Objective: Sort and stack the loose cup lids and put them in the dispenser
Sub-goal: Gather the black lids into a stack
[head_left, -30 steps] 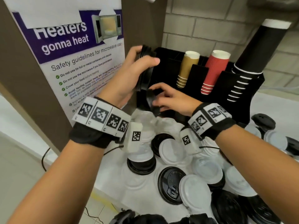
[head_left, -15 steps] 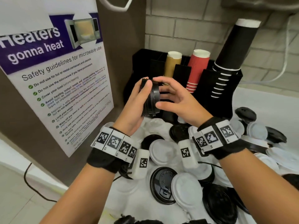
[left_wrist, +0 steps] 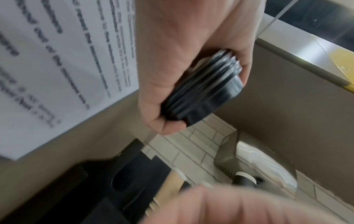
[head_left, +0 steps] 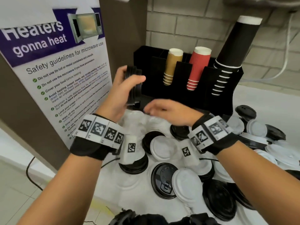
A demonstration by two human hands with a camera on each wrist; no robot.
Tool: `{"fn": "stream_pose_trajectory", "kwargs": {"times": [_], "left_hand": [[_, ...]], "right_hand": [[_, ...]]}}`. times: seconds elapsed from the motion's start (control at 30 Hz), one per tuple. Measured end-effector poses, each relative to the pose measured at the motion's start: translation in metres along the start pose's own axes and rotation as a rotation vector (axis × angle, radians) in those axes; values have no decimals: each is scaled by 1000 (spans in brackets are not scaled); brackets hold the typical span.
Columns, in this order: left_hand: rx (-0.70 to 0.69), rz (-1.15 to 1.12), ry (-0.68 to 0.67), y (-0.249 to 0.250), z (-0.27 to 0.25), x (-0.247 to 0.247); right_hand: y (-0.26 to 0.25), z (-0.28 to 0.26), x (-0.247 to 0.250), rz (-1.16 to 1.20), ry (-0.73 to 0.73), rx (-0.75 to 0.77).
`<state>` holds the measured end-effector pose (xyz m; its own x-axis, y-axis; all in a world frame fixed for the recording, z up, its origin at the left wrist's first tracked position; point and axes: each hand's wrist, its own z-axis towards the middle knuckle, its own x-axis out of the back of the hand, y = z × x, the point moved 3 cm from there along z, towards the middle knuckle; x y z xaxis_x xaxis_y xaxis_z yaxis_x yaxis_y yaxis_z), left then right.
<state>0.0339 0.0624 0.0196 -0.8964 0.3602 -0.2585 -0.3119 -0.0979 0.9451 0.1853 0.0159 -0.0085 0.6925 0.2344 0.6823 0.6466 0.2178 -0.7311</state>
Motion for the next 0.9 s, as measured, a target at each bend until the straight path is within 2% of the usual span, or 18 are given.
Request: {"fn": "stream_pose_trajectory", "kwargs": {"times": [0.07, 0.13, 0.27, 0.37, 0.5, 0.57, 0.63, 0.7, 0.8, 0.9], "left_hand": [[-31, -2, -12, 10, 3, 7], [-55, 16, -20, 19, 4, 10], [-71, 38, -29, 27, 0, 11], [-63, 49, -17, 26, -2, 13], [-60, 51, -10, 28, -5, 16], [-63, 46, -14, 29, -7, 17], [-68, 47, -14, 30, -8, 17], [-68, 53, -12, 31, -8, 17], [-69, 56, -6, 31, -9, 17], [-75, 62, -4, 31, -8, 15]], "right_hand": [[-5, 2, -30, -240, -279, 26], [-12, 5, -59, -406, -456, 34], [-23, 15, -85, -578, -520, -2], [-30, 20, -92, -736, -648, -71], [-39, 16, -108, -1058, -826, 33], [-38, 10, -113, -1175, -828, 137], [-36, 6, -116, -1289, -753, 301], [-35, 6, -115, -1360, -693, 392], [-33, 11, -111, -1384, -620, 425], [-31, 15, -105, -1300, -586, 419]]}}
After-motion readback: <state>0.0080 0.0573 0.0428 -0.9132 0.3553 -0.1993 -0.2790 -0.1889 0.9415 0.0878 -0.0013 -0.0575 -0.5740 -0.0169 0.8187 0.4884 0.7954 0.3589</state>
